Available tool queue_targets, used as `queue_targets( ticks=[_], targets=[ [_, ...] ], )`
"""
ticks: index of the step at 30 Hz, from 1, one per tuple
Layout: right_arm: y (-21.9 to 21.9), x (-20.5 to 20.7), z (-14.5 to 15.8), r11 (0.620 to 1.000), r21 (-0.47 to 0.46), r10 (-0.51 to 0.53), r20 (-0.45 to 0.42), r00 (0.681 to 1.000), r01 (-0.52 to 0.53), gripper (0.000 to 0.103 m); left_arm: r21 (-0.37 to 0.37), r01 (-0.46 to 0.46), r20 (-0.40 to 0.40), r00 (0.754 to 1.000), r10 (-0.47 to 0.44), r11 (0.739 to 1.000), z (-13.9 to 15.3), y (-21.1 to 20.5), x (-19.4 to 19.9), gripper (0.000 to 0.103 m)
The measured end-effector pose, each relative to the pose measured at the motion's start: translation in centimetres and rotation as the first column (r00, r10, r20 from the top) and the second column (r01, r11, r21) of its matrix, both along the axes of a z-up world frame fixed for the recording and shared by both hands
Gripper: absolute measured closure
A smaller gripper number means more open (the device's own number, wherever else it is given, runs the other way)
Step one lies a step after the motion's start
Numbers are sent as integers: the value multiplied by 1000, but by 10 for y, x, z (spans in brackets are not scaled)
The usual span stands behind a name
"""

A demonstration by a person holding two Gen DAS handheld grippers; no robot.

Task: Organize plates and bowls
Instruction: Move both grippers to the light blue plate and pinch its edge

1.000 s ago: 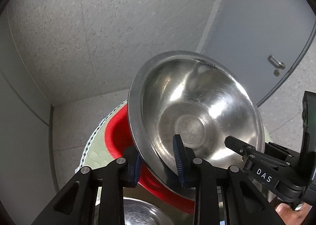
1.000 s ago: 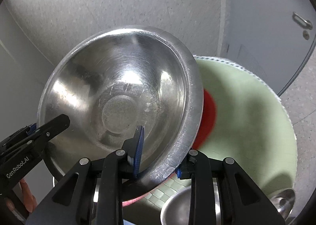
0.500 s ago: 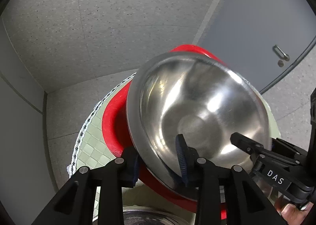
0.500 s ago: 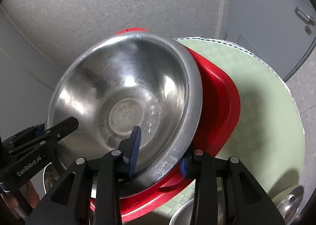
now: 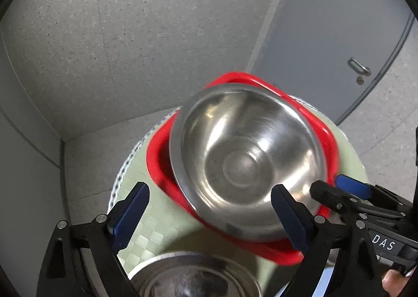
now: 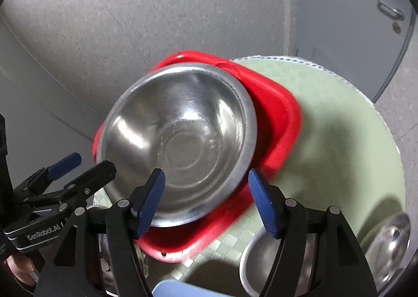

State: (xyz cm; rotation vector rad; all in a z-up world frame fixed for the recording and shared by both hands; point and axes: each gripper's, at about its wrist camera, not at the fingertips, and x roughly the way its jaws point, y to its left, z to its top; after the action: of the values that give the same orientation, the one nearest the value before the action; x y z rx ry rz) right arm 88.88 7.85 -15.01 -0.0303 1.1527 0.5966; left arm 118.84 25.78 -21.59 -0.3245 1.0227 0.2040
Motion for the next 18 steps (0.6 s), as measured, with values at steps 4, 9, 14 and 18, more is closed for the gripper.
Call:
queue_targets(
  ticks=[4, 9, 14, 18],
  targets=[
    [-30, -29, 17, 997, 25, -68, 52, 996, 67, 30, 29, 53, 40, 998, -55, 998, 14, -15, -31, 11],
    [-80, -78, 32, 987, 42, -160, 109, 981, 156, 28, 73, 135, 69, 988, -140, 988, 23, -52, -86, 11],
    [-130, -127, 30, 965, 52, -261, 112, 959, 256, 26, 107, 195, 72, 977, -203, 975, 21, -96, -139, 11],
    [-152, -155, 18, 956, 35, -292, 84, 953, 290, 25, 126, 205, 50, 976, -213, 971, 19, -123, -178, 11]
  ],
)
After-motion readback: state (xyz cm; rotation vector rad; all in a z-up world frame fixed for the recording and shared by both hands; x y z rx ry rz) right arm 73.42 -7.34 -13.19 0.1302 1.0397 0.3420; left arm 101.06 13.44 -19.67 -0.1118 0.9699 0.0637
